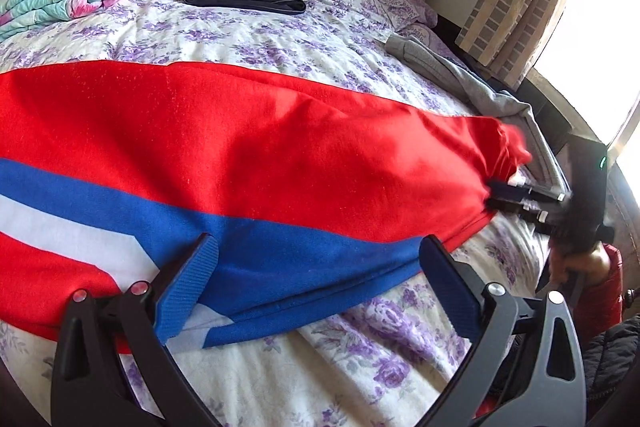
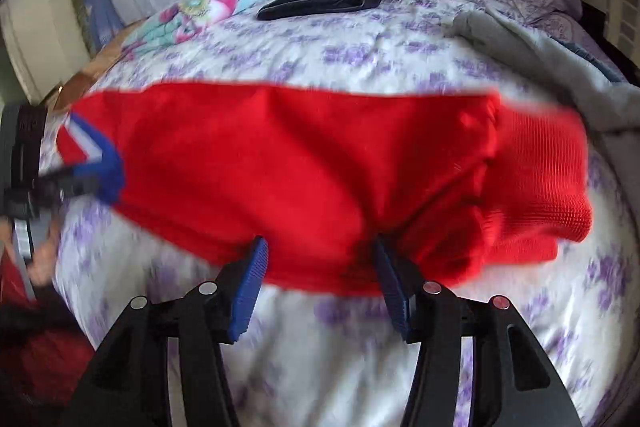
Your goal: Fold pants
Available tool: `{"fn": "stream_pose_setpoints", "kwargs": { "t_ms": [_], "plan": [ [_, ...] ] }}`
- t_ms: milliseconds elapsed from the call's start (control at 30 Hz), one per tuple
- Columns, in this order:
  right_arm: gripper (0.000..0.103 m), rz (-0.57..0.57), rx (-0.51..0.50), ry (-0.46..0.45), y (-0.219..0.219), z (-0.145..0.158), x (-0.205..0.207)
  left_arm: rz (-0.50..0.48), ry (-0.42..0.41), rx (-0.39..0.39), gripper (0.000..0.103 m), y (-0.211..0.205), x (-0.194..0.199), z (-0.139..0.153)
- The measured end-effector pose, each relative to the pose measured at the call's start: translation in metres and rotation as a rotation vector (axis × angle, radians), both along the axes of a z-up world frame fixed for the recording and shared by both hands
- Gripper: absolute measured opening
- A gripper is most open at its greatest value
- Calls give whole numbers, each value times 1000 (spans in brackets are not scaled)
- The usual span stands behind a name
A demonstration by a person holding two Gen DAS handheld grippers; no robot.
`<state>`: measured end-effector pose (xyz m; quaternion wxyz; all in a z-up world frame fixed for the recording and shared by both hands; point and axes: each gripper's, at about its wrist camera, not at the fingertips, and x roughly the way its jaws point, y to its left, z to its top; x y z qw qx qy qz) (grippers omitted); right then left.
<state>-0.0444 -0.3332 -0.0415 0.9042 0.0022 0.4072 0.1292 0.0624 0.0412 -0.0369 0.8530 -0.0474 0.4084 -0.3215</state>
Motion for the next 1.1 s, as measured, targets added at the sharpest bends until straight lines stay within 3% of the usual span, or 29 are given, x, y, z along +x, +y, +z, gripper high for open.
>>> {"fn": "stream_pose_setpoints", "kwargs": {
  "t_ms": [167, 267, 367, 433, 500, 533, 600, 667, 767, 833, 900, 967, 1033, 1100],
  "plan": [
    [57, -13, 9, 20, -8, 5, -18, 41, 34, -34, 98, 10, -1, 5],
    [57, 82, 191, -12, -3, 28, -7, 65, 49, -105, 98, 24, 2, 20],
    [64, 115, 241, -72, 21, 46, 19, 117, 17, -132, 98, 38, 11, 35],
    [67, 132, 188, -73, 48, 44, 42, 214, 5, -49, 98, 46, 26, 35],
    [69, 185, 118, 16, 79, 26, 67, 299, 58, 98, 98, 51, 42, 19],
    [71, 209, 68, 92, 91, 10, 76, 277, 76, 145, 98, 52, 44, 8],
    [78, 274, -31, 50, 102, 6, 71, 226, -8, 192, 98, 53, 27, 8],
    [79, 318, 5, 77, 101, 19, 72, 220, -58, 239, 98, 52, 13, 10],
    [79, 376, 212, 88, 98, 46, 89, 231, -73, 170, 98, 61, 13, 16],
    [78, 397, 279, 74, 111, 63, 120, 270, -57, 76, 98, 72, 24, 22],
    [72, 437, 271, 48, 135, 71, 150, 317, -21, -12, 98, 86, 38, 21],
    [57, 458, 259, 77, 164, 68, 183, 329, 10, -79, 98, 95, 48, 16],
    [50, 473, 245, 126, 188, 58, 211, 328, -3, -67, 98, 93, 44, 16],
    [50, 493, 222, 165, 206, 47, 225, 323, -22, -9, 98, 84, 41, 15]
  ]
}}
